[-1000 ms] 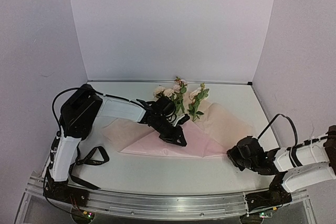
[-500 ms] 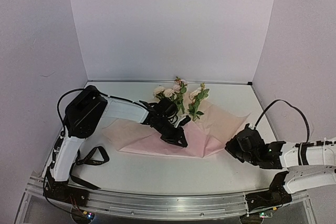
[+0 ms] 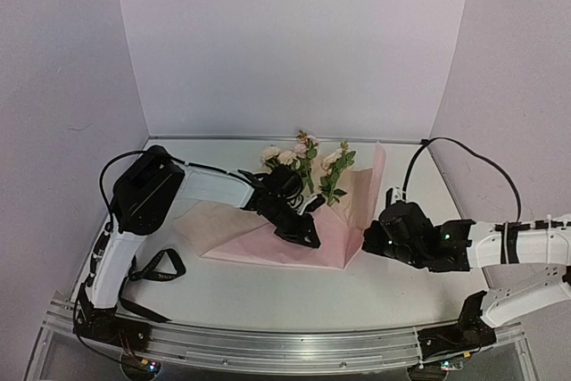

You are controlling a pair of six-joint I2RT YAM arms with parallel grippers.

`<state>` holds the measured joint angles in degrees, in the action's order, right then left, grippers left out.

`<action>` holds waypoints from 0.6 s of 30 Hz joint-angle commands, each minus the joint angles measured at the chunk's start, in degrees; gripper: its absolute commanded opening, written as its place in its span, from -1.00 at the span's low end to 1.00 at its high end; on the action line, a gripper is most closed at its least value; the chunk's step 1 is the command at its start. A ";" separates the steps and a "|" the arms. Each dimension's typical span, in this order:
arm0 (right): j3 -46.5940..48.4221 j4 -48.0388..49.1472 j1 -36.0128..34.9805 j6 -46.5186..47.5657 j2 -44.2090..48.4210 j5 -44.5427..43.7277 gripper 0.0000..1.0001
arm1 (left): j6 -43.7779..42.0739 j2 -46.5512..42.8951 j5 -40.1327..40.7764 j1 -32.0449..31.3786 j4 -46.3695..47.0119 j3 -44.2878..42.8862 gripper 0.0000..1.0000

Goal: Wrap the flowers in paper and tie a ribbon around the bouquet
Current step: Pick up the one-fourth-folded wrapping paper from the center of the board, then fold the one-fourth-folded wrapping paper at the center of the board.

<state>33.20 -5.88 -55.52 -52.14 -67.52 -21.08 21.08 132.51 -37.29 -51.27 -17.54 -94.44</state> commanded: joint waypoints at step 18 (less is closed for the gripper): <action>11.68 3.43 0.96 7.02 -13.60 10.99 -1.00 | 6.32 -18.68 -1.35 8.44 6.60 16.58 -0.53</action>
<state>42.24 -2.86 -55.07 -45.89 -79.50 -11.37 24.61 123.18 -37.87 -45.27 -14.12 -83.46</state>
